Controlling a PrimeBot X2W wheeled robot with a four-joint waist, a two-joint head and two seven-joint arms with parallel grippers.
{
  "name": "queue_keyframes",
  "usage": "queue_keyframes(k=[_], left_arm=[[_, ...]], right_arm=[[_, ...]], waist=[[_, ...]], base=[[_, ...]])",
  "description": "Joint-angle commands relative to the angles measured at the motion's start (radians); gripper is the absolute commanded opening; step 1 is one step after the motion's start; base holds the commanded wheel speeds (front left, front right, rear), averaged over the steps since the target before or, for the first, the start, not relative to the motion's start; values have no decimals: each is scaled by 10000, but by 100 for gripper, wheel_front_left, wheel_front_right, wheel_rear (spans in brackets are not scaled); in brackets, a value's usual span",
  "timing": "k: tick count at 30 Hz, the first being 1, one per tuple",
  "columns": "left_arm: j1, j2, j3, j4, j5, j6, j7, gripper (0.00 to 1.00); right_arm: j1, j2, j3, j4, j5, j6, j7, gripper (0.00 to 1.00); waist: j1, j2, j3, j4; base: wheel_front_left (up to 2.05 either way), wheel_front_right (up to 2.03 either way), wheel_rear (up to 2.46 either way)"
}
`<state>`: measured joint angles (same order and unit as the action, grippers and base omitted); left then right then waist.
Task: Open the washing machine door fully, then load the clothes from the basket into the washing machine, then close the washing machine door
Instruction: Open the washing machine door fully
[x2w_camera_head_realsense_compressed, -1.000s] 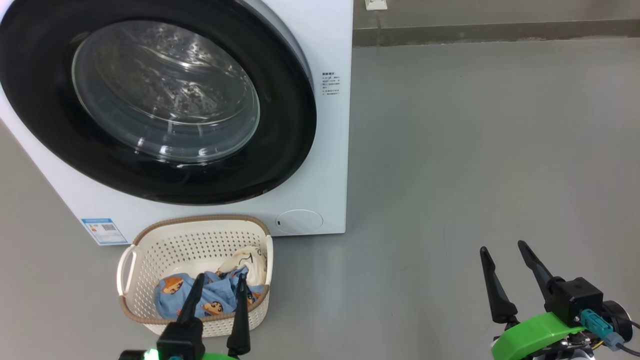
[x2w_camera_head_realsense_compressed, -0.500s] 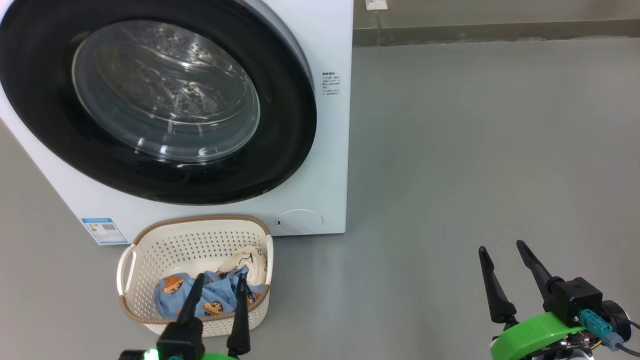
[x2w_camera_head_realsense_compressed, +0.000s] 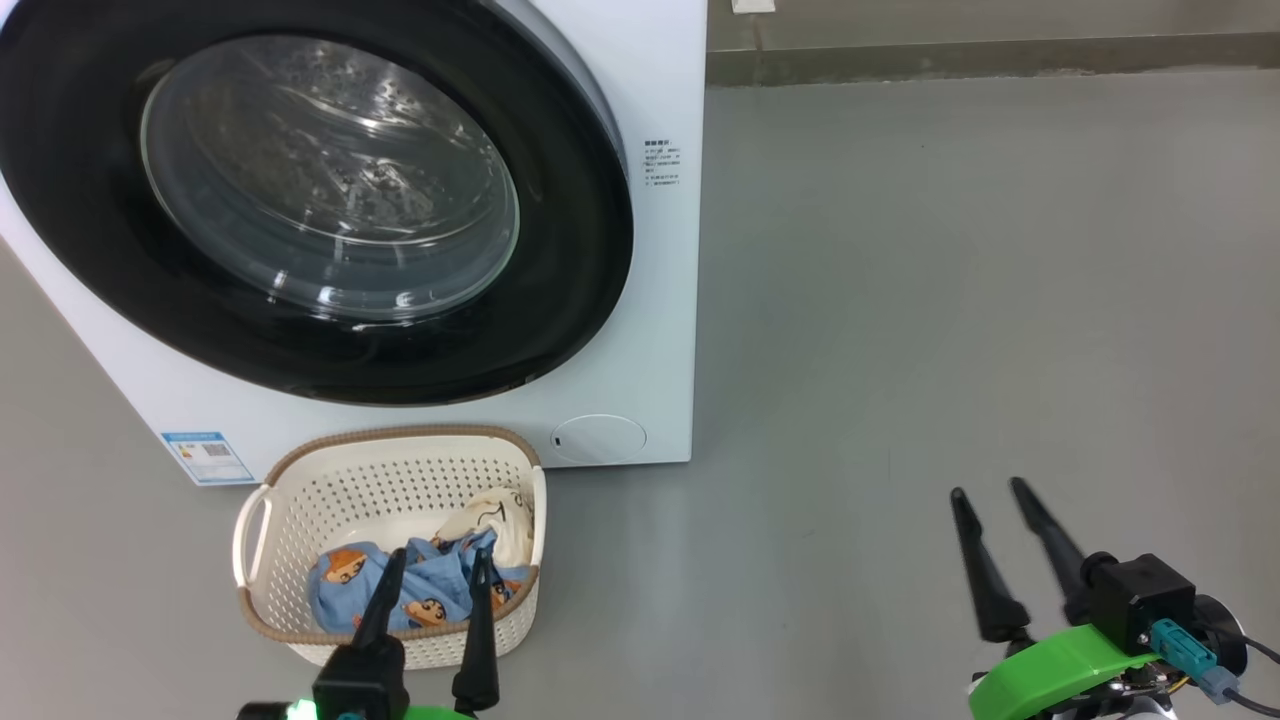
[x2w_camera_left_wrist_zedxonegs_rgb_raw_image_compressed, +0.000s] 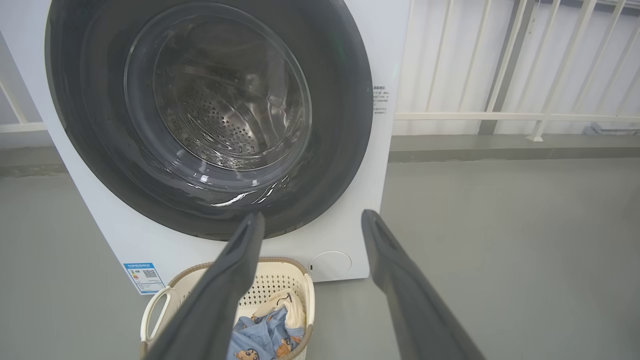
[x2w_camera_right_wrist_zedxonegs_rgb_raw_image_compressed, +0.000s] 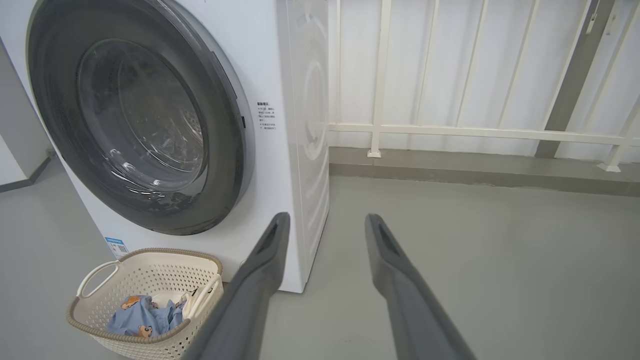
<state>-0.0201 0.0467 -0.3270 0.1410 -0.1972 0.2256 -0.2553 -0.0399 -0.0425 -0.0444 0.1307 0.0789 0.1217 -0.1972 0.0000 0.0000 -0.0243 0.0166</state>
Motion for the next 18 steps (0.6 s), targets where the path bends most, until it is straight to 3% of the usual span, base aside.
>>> queue_keyframes(k=[1, 6, 12, 14, 16, 18], left_arm=[[-358, 35, 311, -238, 13, 45, -65, 100], [-390, 35, 230, -283, -20, 34, -65, 100], [-416, 35, 168, -365, -236, 56, -65, 100], [-466, 35, 135, -411, -267, 51, -65, 100], [-520, 35, 106, -455, -301, 51, -65, 100], [-573, 35, 73, -489, -349, 59, -65, 100]], right_arm=[[-323, -77, 331, -322, 138, 90, -100, 0], [-349, -77, 439, -361, 911, 90, -118, 0], [-458, -77, 448, -98, 3299, 90, -70, 0], [-571, -77, 540, 56, 4663, 90, 35, 0], [-713, -77, 603, 286, 7029, 90, 227, 0], [-948, -77, 582, 446, 8581, 90, 429, 0]], waist=[[0, 0, 23, 12], [0, 0, 163, 108], [0, 0, 372, 288], [0, 0, 487, 361], [0, 0, 615, 432], [0, 0, 773, 512]], base=[[0, 0, 0], [0, 0, 0], [0, 0, 0], [0, 0, 0], [0, 0, 0], [0, 0, 0]])
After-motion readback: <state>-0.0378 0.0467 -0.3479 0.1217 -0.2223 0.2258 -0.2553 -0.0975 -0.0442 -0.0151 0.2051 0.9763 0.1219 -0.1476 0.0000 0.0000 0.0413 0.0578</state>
